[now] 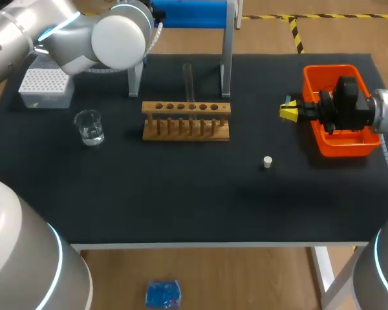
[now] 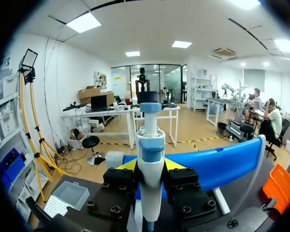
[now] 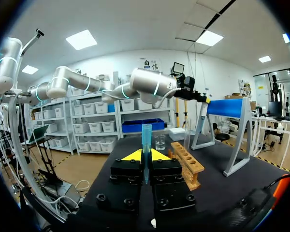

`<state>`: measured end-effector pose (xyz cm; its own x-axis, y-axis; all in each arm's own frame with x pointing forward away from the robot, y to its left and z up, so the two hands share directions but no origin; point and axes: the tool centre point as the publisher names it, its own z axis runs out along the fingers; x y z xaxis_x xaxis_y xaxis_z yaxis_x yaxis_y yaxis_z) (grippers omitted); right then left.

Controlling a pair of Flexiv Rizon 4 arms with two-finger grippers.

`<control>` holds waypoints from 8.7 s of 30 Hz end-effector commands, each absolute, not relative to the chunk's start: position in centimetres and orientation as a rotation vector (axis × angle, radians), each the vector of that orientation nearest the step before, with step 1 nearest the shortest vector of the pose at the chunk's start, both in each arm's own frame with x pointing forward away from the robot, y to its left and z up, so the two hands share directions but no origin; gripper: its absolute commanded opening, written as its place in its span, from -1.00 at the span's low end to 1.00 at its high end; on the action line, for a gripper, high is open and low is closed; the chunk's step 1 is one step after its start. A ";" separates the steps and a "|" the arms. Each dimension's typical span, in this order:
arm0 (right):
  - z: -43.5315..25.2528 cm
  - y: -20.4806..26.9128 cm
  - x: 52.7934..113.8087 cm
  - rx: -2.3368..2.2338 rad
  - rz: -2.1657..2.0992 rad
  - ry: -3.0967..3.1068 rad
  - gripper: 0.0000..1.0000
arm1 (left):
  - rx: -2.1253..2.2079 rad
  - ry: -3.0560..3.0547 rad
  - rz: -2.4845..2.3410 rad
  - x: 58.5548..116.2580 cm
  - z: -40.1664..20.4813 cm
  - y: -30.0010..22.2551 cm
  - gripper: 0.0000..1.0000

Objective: Invert the test tube, pick up the pipette, mount the tip to pipette, aspirate from beaker and dispense into the tube, eject the tip, return the pipette, and cap with the stopper.

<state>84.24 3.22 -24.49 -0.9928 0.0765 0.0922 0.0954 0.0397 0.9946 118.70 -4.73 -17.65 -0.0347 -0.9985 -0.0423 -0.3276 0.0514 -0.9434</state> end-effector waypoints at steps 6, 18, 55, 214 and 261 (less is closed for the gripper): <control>-24.4 3.2 84.1 -0.188 -2.157 -2.259 -1.00 | -1.390 1.493 -1.012 118.5 -15.5 -4.7 -1.00; -24.4 3.2 84.1 -0.188 -2.157 -2.259 -1.00 | -1.239 1.693 -1.166 115.9 -13.0 -4.4 -1.00; -24.4 3.2 84.1 -0.188 -2.157 -2.259 -1.00 | -0.560 2.312 -1.576 97.3 -8.8 -3.1 -1.00; -26.4 17.8 85.5 0.725 -1.979 -2.629 -1.00 | 0.035 2.380 -2.045 82.3 -4.4 -22.7 -1.00; -25.0 19.7 84.9 0.751 -2.002 -2.576 -1.00 | 0.035 2.380 -2.045 82.3 -4.4 -22.7 -1.00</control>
